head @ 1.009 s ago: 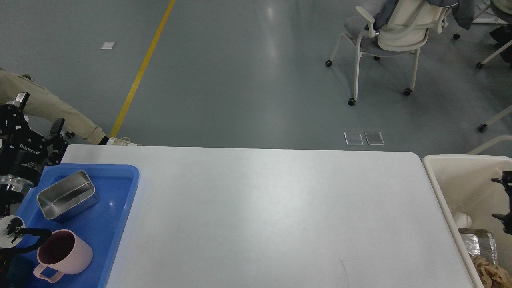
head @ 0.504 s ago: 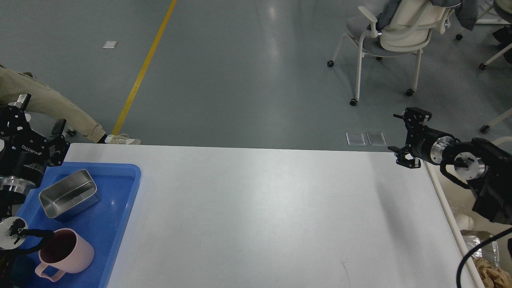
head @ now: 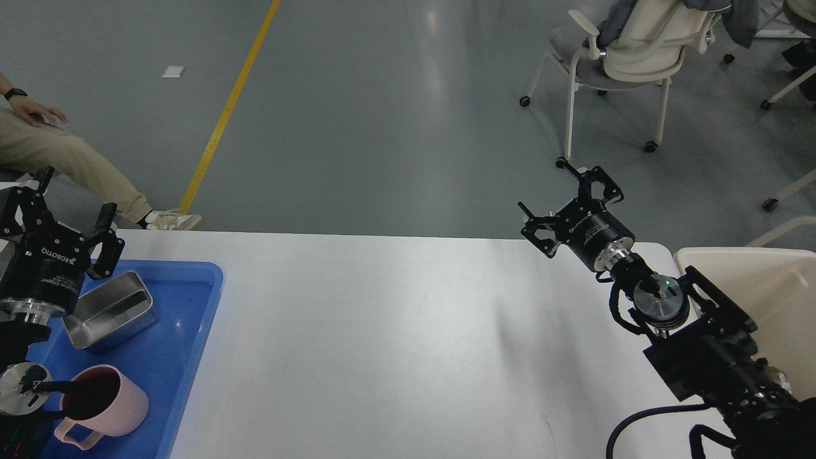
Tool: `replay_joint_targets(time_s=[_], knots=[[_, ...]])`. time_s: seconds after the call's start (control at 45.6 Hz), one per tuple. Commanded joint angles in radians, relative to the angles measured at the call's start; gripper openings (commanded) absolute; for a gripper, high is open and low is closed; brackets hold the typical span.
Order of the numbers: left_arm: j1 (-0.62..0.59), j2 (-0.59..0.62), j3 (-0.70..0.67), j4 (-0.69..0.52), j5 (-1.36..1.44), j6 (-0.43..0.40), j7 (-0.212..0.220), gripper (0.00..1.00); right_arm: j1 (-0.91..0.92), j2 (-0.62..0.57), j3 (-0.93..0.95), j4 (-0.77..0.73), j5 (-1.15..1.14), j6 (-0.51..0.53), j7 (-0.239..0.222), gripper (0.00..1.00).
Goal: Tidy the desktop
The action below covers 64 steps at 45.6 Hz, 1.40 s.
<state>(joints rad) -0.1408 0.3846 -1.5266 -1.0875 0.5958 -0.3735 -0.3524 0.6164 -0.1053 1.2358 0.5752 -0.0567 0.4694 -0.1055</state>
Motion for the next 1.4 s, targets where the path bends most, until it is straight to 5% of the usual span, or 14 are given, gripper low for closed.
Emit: replay_joint_targets(time_s=[0.0,0.263,0.57,0.745,1.381], knots=[[0.012,0.0,0.011,0.001,-0.036,-0.005,0.015,0.97,-0.026,0.068,0.07,0.012,0.0,0.002,0.0,1.0],[0.035,-0.016,0.019,-0.002,-0.148,-0.013,0.067,0.97,-0.075,0.159,0.105,0.052,0.002,0.003,0.0,1.0],[0.089,-0.088,0.02,0.0,-0.148,-0.093,0.067,0.97,-0.128,0.177,0.106,0.074,0.002,0.009,0.0,1.0],[0.095,-0.138,0.019,-0.006,-0.149,-0.073,0.069,0.97,-0.168,0.173,0.113,0.074,0.002,0.02,-0.002,1.0],[-0.103,-0.148,0.066,0.149,-0.149,-0.025,0.069,0.97,-0.191,0.151,0.137,0.064,0.002,0.018,-0.003,1.0]])
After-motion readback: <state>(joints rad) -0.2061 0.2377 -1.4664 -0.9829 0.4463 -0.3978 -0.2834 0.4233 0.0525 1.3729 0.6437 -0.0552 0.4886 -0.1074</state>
